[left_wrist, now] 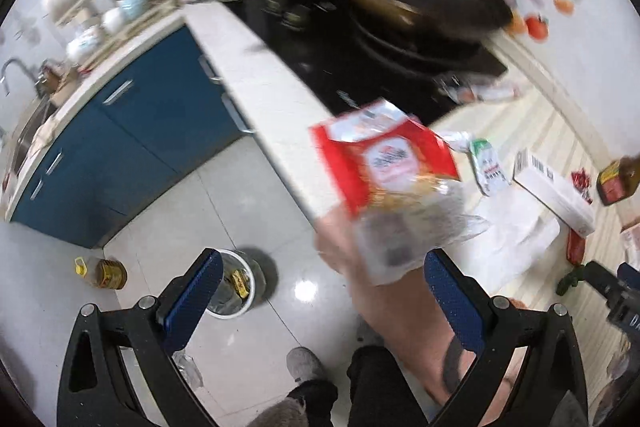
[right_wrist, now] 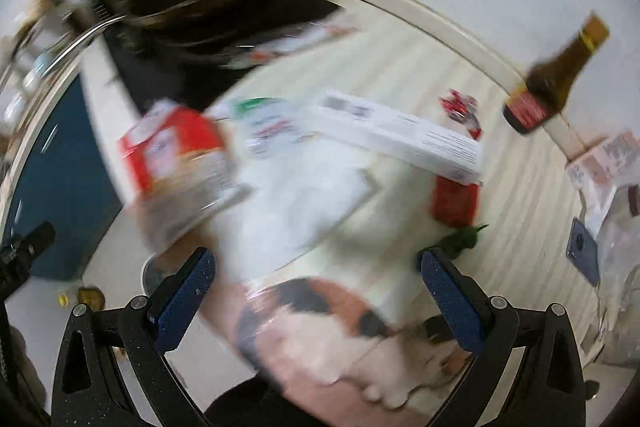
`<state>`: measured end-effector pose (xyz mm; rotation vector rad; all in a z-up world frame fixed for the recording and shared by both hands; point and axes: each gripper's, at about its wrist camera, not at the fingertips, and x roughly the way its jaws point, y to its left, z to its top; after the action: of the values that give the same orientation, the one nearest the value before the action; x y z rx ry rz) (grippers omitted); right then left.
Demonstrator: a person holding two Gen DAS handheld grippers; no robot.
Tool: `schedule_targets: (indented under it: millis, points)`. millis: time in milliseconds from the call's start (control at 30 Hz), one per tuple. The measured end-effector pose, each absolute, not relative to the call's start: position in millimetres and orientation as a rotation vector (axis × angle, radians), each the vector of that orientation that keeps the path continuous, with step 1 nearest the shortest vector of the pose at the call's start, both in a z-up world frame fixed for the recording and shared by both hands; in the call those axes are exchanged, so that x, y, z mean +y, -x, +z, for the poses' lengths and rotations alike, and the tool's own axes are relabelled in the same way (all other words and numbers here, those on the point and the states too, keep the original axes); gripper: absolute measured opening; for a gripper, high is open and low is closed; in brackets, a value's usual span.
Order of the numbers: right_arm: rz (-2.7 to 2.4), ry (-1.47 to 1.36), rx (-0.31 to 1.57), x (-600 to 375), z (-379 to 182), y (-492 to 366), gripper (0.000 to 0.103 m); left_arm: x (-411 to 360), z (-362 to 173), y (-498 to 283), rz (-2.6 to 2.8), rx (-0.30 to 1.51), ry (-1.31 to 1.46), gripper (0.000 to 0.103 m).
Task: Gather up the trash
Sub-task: 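Move both tools back up to the counter, then grasp the green pepper with the right tool while the left tool grasps the paper towel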
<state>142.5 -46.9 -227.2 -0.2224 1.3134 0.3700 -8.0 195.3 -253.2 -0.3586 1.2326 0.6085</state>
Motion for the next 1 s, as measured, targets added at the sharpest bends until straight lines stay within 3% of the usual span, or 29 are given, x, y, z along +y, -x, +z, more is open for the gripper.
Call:
schedule_targets:
  millis: [233, 533, 567, 600, 733, 767, 800, 833, 867, 1000]
  points:
    - [0.199, 0.021, 1.379, -138.1, -275.3, -208.8, 0.103, 130.6, -312.2, -62.3, 0.466, 1.404, 0.338, 0.102]
    - [0.138, -0.065, 1.485, -194.7, -327.6, -215.1, 0.099, 34.9, -382.1, -137.3, 0.253, 1.564, 0.168, 0.100]
    - [0.141, -0.091, 1.499, -196.3, -333.7, -213.0, 0.096, 29.2, -388.3, -141.1, 0.245, 1.576, 0.155, 0.094]
    - [0.142, -0.128, 1.510, -198.1, -339.7, -211.3, 0.094, 25.4, -392.2, -142.8, 0.241, 1.586, 0.146, 0.064]
    - [0.126, -0.256, 1.537, -201.7, -361.9, -208.0, 0.071, 15.9, -388.7, -141.9, 0.202, 1.574, 0.171, 0.001]
    - [0.120, -0.253, 1.543, -200.5, -367.0, -209.0, 0.058, 14.6, -388.0, -142.0, 0.194, 1.579, 0.166, 0.002]
    - [0.115, -0.246, 1.548, -198.4, -371.2, -210.2, 0.054, 12.5, -387.4, -141.5, 0.190, 1.582, 0.162, 0.001]
    - [0.105, -0.242, 1.530, -196.7, -370.1, -210.3, 0.039, 9.9, -384.3, -139.6, 0.190, 1.577, 0.152, 0.001]
    - [0.113, -0.230, 1.511, -194.4, -369.2, -209.8, 0.032, 8.7, -380.6, -140.0, 0.189, 1.568, 0.146, 0.001]
    - [0.140, -0.240, 1.491, -198.6, -368.7, -204.4, 0.030, -2.2, -351.0, -130.7, 0.175, 1.506, 0.141, 0.001]
